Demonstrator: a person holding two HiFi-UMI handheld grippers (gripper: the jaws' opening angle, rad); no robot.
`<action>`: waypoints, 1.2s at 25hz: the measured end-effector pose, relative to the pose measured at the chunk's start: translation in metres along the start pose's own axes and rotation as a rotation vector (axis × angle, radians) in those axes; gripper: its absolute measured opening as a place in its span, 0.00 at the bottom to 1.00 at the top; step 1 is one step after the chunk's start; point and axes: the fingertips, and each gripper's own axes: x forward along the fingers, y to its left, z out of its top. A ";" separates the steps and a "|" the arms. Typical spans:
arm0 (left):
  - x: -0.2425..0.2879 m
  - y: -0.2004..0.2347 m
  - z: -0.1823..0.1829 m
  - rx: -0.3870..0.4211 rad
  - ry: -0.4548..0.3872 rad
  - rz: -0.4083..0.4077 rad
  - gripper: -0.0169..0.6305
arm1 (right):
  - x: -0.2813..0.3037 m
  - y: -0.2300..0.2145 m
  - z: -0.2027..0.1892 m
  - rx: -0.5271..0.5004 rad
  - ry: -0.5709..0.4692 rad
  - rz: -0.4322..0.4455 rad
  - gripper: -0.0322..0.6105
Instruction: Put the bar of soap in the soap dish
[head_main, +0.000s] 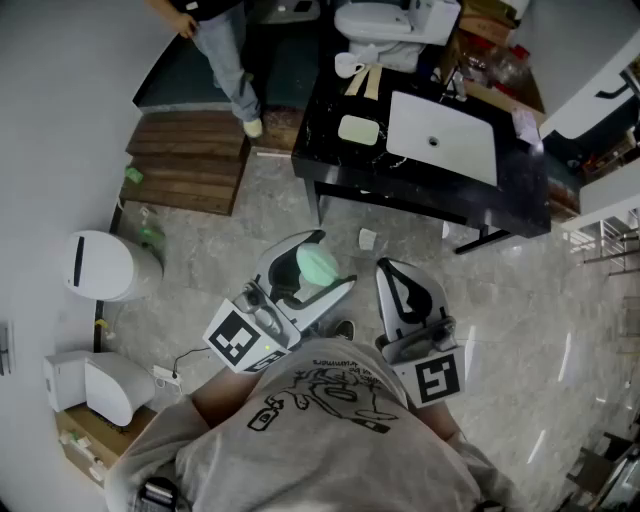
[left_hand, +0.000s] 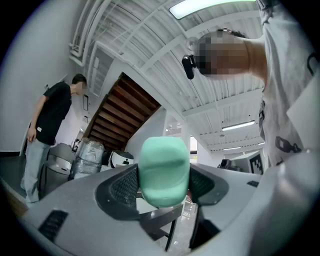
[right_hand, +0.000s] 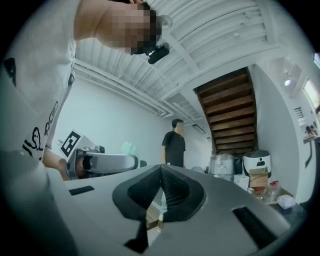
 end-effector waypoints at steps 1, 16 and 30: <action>0.001 -0.001 -0.001 -0.002 0.002 0.001 0.45 | -0.001 -0.001 0.000 0.000 0.000 0.001 0.08; 0.020 -0.043 -0.015 -0.009 0.008 0.016 0.45 | -0.048 -0.018 0.006 0.027 -0.023 0.025 0.09; 0.029 -0.089 -0.030 -0.010 0.014 0.037 0.45 | -0.094 -0.025 0.003 0.035 -0.015 0.042 0.09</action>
